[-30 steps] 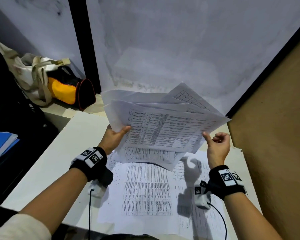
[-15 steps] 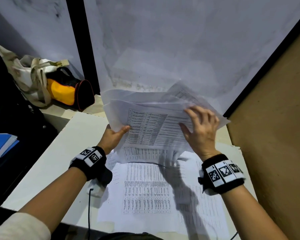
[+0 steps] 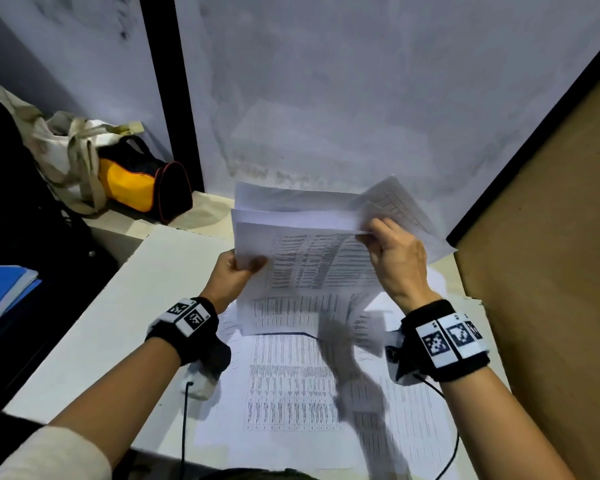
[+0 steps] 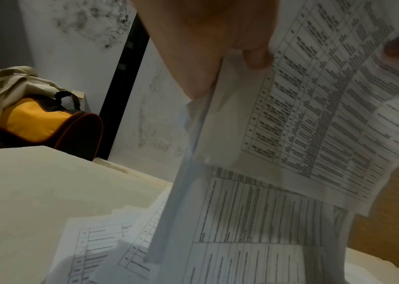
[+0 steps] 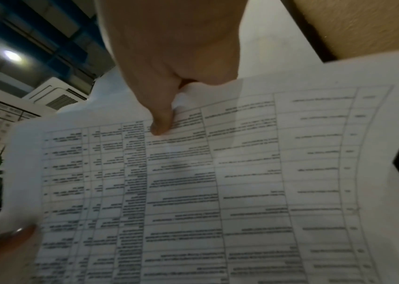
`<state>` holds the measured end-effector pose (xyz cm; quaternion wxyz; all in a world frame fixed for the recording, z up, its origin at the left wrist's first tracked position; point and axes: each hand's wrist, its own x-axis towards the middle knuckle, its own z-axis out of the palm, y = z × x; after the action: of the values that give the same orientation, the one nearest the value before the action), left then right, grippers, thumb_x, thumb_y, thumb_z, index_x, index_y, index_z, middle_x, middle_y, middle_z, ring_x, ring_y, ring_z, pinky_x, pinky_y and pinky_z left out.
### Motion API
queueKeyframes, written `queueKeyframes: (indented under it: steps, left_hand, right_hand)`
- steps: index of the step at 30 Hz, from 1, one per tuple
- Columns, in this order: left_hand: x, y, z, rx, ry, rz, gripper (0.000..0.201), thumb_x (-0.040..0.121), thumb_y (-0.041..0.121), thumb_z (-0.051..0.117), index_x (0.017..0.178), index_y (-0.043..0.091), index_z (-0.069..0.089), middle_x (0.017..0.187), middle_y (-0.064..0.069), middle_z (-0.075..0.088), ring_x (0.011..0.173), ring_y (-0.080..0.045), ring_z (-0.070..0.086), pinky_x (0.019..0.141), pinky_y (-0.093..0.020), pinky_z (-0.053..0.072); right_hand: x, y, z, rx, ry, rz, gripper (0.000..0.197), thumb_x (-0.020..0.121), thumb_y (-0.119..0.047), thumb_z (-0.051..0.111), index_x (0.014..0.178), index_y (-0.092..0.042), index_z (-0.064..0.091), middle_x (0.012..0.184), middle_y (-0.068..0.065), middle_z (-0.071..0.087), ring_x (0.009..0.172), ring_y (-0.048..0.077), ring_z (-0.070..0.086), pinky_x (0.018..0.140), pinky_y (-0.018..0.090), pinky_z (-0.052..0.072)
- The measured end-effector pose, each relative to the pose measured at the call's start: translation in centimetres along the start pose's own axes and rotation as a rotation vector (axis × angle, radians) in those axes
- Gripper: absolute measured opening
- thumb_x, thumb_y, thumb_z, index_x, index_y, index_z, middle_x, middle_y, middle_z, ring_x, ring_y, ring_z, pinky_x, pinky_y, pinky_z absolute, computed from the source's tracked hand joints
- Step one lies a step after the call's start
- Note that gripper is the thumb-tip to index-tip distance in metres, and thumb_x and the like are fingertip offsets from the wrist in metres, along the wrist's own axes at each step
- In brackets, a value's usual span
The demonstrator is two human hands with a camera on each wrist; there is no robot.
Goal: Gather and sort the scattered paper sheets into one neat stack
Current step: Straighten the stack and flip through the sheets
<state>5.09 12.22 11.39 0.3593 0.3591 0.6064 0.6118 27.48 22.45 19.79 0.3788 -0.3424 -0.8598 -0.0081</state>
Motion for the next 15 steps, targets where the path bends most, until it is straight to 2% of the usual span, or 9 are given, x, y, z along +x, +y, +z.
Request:
queueKeyframes:
  steps: [3,7,10,11,14,15]
  left_hand:
    - [0.24,-0.46,-0.08,0.011,-0.010,0.020,0.015,0.084,-0.001,0.060,0.082,0.012,0.065,0.070,0.014,0.071,0.071,-0.005,0.063,0.073,-0.025,0.055]
    - [0.28,-0.47,0.16,0.000,-0.019,0.042,0.019,0.085,-0.002,0.057,0.085,0.015,0.064,0.073,0.014,0.072,0.073,-0.003,0.065,0.075,-0.023,0.055]
    - [0.44,-0.68,0.11,-0.026,0.002,0.042,0.016,0.086,0.002,0.057,0.096,0.014,0.062,0.089,0.004,0.069,0.087,-0.023,0.064,0.086,-0.035,0.052]
    - [0.45,-0.74,0.13,-0.023,0.000,0.040,0.015,0.087,0.003,0.057,0.095,0.015,0.061,0.090,0.003,0.069,0.088,-0.024,0.064,0.087,-0.037,0.051]
    - [0.33,-0.77,0.28,0.000,-0.011,0.053,0.014,0.087,0.006,0.057,0.086,0.019,0.063,0.076,0.010,0.072,0.075,-0.011,0.067,0.079,-0.032,0.054]
    - [0.35,-0.78,0.34,0.001,-0.009,0.059,0.013,0.087,0.006,0.057,0.086,0.017,0.063,0.078,0.010,0.071,0.075,-0.010,0.066,0.079,-0.031,0.054]
  right_hand:
    - [-0.18,0.24,-0.40,0.016,0.013,0.024,0.006,0.079,-0.011,0.069,0.080,-0.006,0.065,0.072,0.006,0.065,0.060,0.021,0.058,0.055,0.020,0.032]
    - [-0.35,0.14,-0.20,0.021,0.014,0.037,0.008,0.080,-0.012,0.069,0.083,-0.006,0.064,0.074,0.007,0.066,0.063,0.010,0.048,0.058,0.020,0.034]
    - [-0.15,0.22,0.13,0.001,0.008,0.050,0.014,0.083,-0.018,0.067,0.086,-0.005,0.064,0.078,0.009,0.065,0.066,0.016,0.050,0.058,0.023,0.035]
    - [-0.05,0.30,0.15,-0.008,0.011,0.046,0.014,0.083,-0.018,0.067,0.087,-0.005,0.064,0.079,0.009,0.065,0.067,0.019,0.054,0.057,0.023,0.035]
    - [0.28,0.35,-0.05,0.046,0.001,0.048,0.013,0.084,-0.018,0.065,0.087,-0.006,0.065,0.080,0.009,0.066,0.066,0.024,0.060,0.055,0.026,0.045]
    - [0.38,0.28,-0.13,0.071,-0.008,0.057,0.012,0.084,-0.018,0.064,0.086,-0.006,0.064,0.080,0.008,0.067,0.066,0.023,0.060,0.056,0.029,0.049]
